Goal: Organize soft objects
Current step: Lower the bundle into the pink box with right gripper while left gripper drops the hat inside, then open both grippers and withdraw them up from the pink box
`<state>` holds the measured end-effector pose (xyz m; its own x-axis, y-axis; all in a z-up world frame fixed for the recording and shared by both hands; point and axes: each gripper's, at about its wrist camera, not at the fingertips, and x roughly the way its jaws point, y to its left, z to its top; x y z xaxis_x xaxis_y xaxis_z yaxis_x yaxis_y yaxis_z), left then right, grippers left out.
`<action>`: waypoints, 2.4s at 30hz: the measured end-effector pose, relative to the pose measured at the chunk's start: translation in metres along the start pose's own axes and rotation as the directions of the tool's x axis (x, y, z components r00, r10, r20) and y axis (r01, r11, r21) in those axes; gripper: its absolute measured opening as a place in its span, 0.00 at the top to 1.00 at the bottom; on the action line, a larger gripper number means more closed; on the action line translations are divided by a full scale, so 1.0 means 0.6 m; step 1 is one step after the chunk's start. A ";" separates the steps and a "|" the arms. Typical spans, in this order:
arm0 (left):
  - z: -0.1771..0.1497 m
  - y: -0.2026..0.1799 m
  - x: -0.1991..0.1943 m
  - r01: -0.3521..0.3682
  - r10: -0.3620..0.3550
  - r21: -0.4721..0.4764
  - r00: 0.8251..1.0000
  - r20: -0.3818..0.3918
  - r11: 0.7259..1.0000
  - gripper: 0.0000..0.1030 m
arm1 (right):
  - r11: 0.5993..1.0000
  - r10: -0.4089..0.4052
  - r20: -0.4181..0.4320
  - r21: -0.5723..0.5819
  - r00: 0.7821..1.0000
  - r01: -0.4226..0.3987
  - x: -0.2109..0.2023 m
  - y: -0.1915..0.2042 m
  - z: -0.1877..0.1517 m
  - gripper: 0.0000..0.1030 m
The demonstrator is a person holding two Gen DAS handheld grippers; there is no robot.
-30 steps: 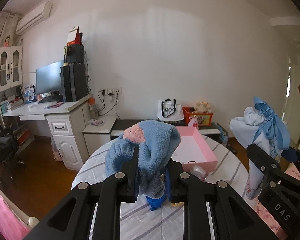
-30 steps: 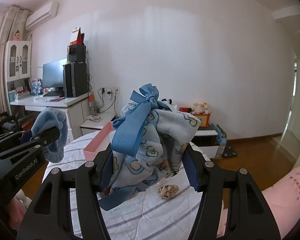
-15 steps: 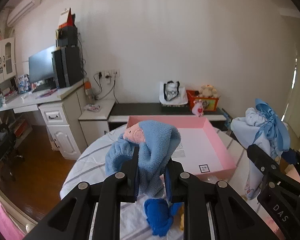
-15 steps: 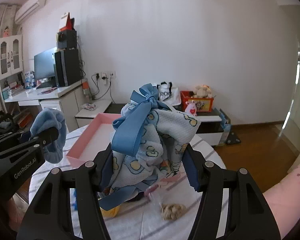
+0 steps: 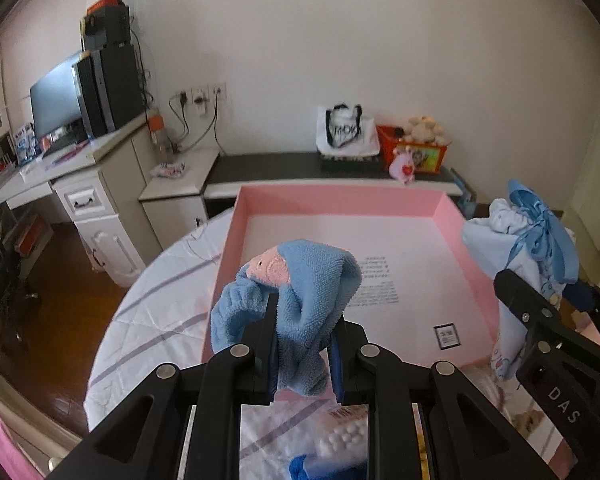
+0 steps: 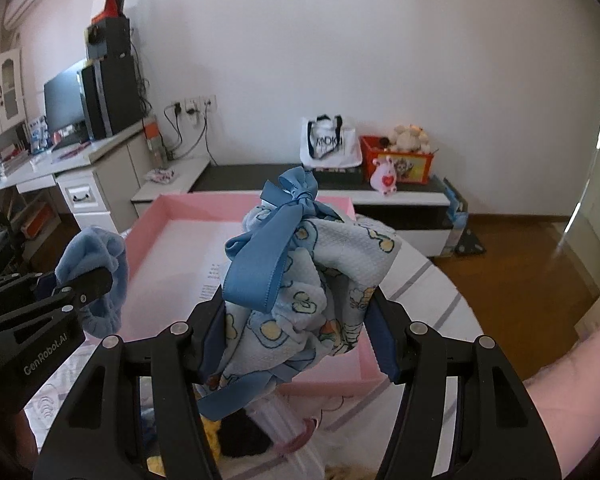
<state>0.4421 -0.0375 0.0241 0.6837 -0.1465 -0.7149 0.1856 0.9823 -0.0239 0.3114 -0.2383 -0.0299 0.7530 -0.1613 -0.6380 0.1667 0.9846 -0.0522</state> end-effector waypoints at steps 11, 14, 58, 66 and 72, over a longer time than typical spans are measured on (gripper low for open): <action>0.057 0.006 0.102 -0.016 0.015 -0.031 1.000 -0.014 0.999 0.21 | 1.000 0.021 -0.069 0.004 0.997 -0.021 0.050 -0.009 -0.002 0.37; 0.067 0.009 0.103 -0.039 0.039 -0.036 0.999 0.009 0.999 0.08 | 1.000 -0.007 -0.068 -0.004 0.998 0.006 0.049 -0.011 -0.002 0.24; -0.163 0.000 -0.177 -0.067 0.076 -0.064 0.987 0.142 0.996 0.02 | 0.996 -0.088 0.073 -0.021 0.993 0.090 -0.137 -0.010 -0.038 0.00; -0.231 -0.012 -0.258 -0.073 0.085 -0.069 0.978 0.191 0.995 0.00 | 0.996 -0.079 0.118 -0.023 0.990 0.083 -0.205 -0.006 -0.063 0.00; -0.277 -0.023 -0.312 -0.075 0.088 -0.065 0.970 0.226 0.995 0.00 | 0.997 -0.078 0.147 -0.011 0.986 0.080 -0.246 -0.012 -0.079 0.00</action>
<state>0.1942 -0.0044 0.0419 0.8392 -0.0821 -0.5376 0.0876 0.9960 -0.0153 0.1691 -0.2187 0.0284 0.8230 -0.2454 -0.5123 0.2194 0.9692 -0.1118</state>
